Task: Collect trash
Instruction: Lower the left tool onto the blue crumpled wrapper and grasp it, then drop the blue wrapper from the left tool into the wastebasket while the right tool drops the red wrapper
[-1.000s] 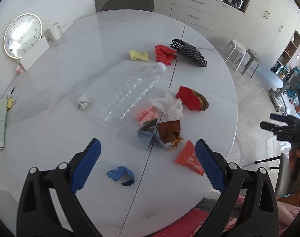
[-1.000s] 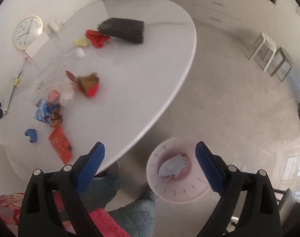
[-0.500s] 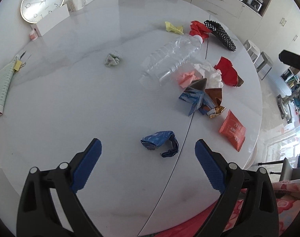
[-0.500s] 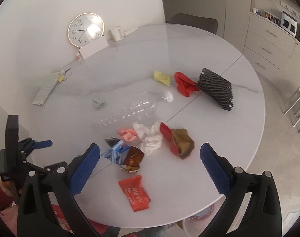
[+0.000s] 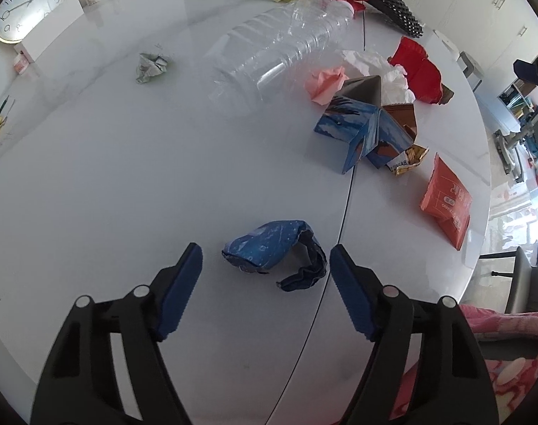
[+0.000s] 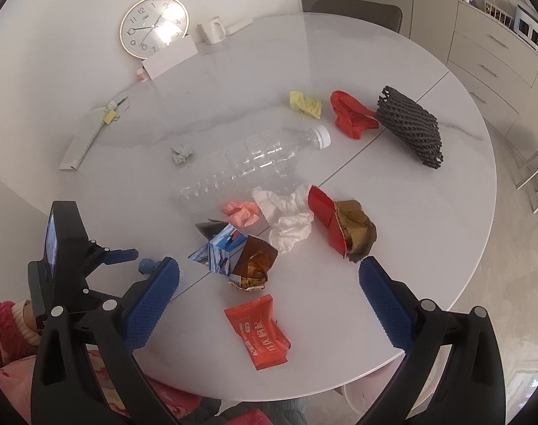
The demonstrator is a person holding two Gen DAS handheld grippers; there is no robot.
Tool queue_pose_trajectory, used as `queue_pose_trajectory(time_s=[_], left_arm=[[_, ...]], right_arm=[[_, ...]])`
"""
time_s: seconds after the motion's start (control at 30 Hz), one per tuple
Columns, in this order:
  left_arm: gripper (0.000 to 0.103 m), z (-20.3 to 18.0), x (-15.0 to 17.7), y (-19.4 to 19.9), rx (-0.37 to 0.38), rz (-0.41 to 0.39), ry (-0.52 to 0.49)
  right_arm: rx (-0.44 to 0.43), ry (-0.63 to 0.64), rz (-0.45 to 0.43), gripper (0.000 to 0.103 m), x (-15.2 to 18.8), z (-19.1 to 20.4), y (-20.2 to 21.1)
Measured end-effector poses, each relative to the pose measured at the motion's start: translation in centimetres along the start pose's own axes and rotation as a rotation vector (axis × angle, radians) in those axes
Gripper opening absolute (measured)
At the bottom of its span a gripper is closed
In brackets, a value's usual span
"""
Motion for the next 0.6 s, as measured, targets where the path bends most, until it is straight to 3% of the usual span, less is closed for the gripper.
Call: queue_pose_trajectory(time_s=[0.2, 0.6], left_arm=[[0.038, -0.3, -0.2, -0.6, -0.001, 0.004, -0.012], [0.035, -0.3, -1.4, 1.4, 0.025, -0.032, -0.006]], right_arm=[[0.007, -0.019, 0.039, 0.101, 1.7, -1.5, -0.6], [-0.026, 0.131, 0.178, 0.101, 6.8, -0.8, -6.8]])
Point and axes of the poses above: each gripper's, at about its wrist camera, not at the fingertips, and y roughly against the way its jaws point, z to its left, x to its underside, the point moved 2 cm from there along -y, roughly the way its jaws point, and after that the axes turned 5 degrees about -x, right-handed, at the moved point
